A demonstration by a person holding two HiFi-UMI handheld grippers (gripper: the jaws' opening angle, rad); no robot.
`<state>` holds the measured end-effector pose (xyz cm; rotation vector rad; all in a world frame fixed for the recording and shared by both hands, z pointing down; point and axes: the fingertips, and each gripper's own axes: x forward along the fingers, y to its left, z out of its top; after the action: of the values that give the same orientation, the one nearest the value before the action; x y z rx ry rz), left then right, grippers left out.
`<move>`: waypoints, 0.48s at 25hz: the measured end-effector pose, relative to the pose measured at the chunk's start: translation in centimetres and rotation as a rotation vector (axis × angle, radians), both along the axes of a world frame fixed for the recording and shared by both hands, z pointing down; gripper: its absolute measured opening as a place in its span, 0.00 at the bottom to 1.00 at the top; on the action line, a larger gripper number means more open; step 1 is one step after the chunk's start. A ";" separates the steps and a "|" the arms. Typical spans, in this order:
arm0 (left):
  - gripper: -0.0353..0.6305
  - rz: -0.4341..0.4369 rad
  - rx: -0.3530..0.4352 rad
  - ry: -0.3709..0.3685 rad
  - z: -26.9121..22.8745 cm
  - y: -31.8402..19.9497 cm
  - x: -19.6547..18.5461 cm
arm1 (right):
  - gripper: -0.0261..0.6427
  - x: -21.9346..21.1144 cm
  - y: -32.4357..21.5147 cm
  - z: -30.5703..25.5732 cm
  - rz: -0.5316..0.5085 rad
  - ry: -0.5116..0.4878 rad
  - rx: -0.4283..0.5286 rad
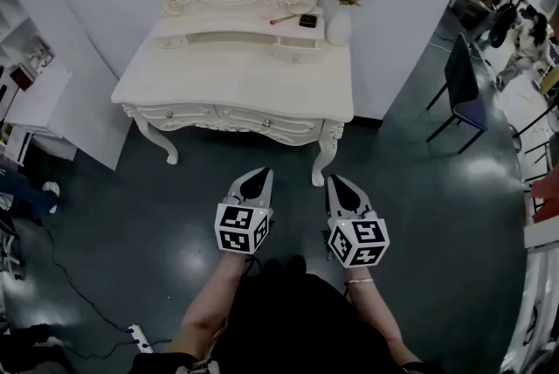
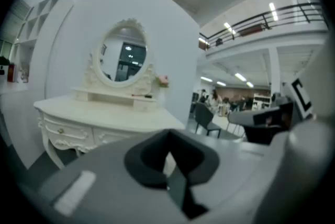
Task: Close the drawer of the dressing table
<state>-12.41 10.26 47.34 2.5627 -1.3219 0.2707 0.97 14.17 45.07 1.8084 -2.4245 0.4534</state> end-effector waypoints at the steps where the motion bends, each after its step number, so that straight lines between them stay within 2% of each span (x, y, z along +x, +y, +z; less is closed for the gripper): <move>1: 0.06 -0.001 0.001 0.000 0.0 0.0 0.2 | 0.04 0.1 -0.1 0.0 -0.003 0.003 0.000; 12: 0.06 -0.011 0.002 -0.011 0.3 0.3 1.9 | 0.05 1.0 0.1 0.3 -0.036 -0.018 0.000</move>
<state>-10.55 10.56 47.61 2.5580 -1.3404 0.2819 1.96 14.27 45.38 1.7656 -2.4645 0.4680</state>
